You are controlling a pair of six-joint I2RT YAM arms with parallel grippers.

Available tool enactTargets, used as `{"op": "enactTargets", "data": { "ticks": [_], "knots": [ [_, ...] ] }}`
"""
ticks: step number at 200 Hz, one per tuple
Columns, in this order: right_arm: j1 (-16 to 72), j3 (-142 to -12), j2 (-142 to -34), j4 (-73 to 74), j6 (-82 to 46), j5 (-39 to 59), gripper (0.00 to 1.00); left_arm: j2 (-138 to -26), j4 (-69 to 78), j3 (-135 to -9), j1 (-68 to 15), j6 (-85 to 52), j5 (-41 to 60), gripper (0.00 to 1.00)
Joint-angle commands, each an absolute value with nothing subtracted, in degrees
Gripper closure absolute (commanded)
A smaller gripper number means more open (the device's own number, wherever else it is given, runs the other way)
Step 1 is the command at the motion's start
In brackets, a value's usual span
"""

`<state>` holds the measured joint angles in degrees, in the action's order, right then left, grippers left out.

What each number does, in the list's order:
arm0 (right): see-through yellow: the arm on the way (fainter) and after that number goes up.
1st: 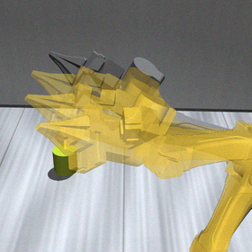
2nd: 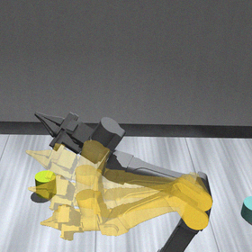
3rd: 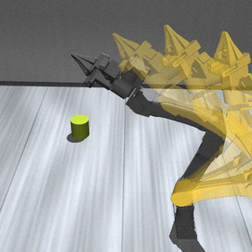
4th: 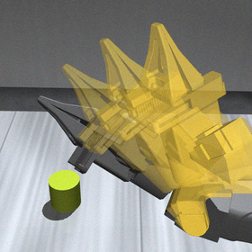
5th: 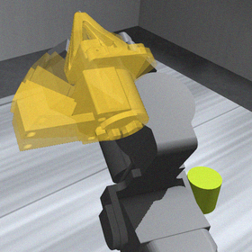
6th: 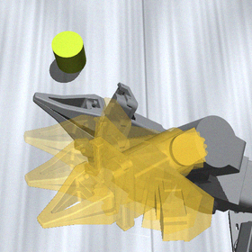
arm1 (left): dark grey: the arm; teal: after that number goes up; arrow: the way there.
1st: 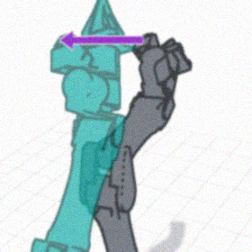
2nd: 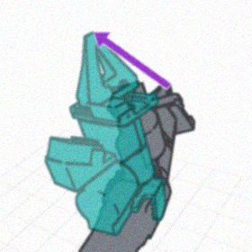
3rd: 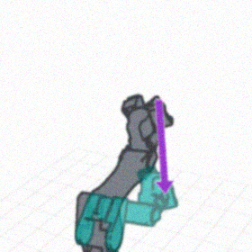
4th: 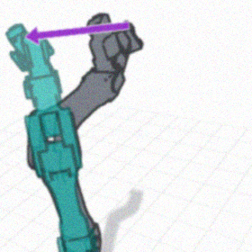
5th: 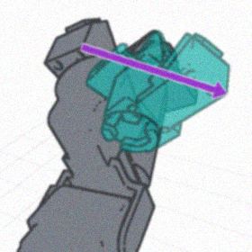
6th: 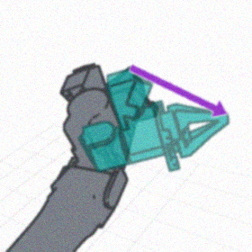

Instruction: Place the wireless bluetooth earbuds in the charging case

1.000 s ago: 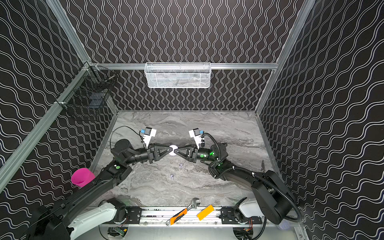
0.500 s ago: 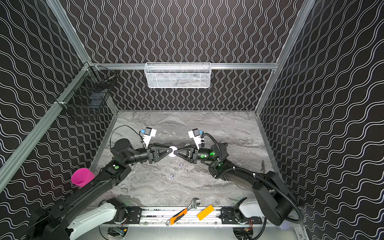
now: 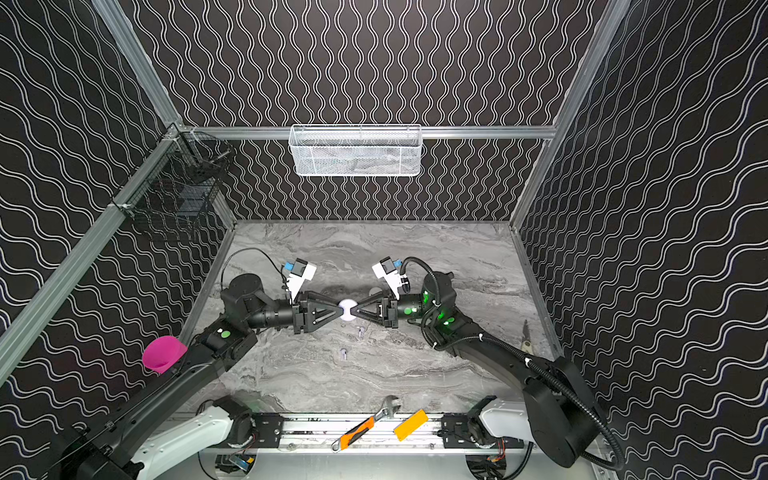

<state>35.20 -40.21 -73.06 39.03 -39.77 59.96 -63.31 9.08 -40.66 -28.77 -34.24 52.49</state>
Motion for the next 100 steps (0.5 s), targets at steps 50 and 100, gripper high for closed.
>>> {"op": "enactTargets", "data": {
  "ticks": [50, 100],
  "knots": [
    [35.0, -41.3, -72.6, 32.8, -34.3, 66.3, 0.89, -63.7, -2.1, -44.2, -29.0, -24.5, 58.5, 0.54],
    [34.8, -41.6, -73.0, 34.8, -35.9, 67.1, 0.89, -65.2, -1.6, -44.1, -30.2, -24.5, 58.5, 0.58]
  ]
}}
